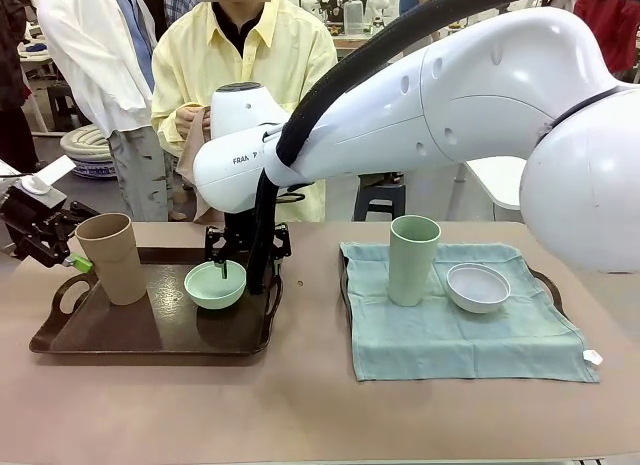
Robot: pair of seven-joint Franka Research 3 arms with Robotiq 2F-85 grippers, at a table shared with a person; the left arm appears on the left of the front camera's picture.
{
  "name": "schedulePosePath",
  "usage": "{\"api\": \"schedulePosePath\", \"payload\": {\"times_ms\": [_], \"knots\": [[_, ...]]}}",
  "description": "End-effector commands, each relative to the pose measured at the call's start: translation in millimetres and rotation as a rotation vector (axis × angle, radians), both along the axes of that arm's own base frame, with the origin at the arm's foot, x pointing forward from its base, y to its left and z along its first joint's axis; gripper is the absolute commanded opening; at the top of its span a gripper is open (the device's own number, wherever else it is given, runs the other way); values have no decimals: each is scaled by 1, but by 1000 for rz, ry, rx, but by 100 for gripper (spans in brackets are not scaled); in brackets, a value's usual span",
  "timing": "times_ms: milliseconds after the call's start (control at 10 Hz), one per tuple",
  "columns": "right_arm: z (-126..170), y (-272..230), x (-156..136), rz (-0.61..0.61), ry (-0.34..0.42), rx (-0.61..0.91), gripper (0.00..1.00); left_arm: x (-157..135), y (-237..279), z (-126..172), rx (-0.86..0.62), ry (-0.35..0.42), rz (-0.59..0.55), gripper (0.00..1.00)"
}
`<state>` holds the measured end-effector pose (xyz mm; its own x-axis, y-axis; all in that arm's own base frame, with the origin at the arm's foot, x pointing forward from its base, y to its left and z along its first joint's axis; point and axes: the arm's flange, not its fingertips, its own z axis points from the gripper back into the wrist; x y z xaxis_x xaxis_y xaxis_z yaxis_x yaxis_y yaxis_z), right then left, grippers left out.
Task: Set up a tray with a mat and arrange the tableware.
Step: Pick up the Picnic Bowl and Reusable plastic cup from the Handle tray in front of the human's position and hold them in the air.
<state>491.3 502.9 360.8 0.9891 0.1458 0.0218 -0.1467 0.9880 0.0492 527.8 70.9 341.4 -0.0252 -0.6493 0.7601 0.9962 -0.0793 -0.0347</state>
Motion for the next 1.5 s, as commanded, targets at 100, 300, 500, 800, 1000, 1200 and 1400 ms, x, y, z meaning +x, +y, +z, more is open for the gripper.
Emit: {"api": "schedulePosePath", "payload": {"times_ms": [100,300,500,800,1000,1200,1400], "knots": [[-3,-10,-10,-16,6,28,100,-14,-13,-2,-53,-17,-26,100],[-4,-12,-10,-17,8,30,100,-17,-20,-3,-48,-17,-47,100],[-5,-11,-11,-15,11,32,100,-19,-22,-4,-39,-22,-49,100],[-9,-9,-9,-7,31,38,100,-17,-24,-4,-35,-22,-43,100],[-9,-7,-8,1,41,41,54,-16,-23,-4,-35,-22,-43,53],[-12,-6,-7,7,56,48,0,-16,-24,-5,-37,-21,-51,2],[-13,-6,-5,6,67,46,0,-15,-23,-5,-37,-17,-53,0]]}}
